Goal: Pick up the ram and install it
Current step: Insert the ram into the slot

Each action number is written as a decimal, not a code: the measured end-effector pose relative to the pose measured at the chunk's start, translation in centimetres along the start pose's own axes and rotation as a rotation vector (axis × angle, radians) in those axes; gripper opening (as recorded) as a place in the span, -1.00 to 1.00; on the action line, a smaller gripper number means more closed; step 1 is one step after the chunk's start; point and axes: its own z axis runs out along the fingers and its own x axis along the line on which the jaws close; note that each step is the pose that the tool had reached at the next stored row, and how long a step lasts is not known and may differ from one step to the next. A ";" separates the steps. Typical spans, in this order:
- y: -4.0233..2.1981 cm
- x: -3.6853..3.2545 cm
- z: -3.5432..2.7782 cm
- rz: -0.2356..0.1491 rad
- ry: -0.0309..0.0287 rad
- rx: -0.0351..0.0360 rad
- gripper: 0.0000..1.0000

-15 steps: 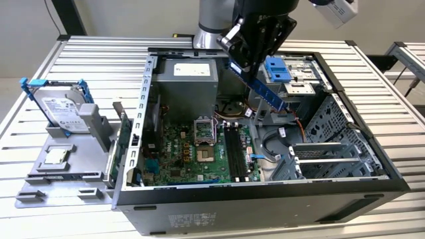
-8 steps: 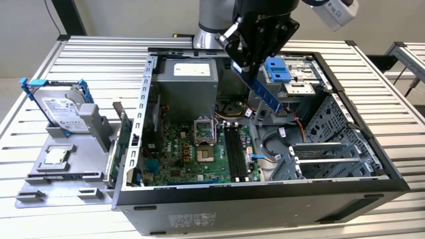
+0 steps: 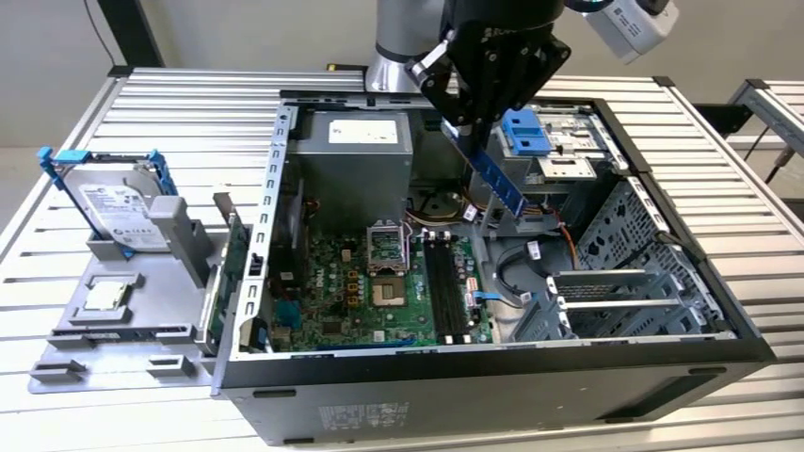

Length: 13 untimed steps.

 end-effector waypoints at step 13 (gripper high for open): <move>0.00 0.00 0.00 0.146 -0.0018 0.0081 -1.00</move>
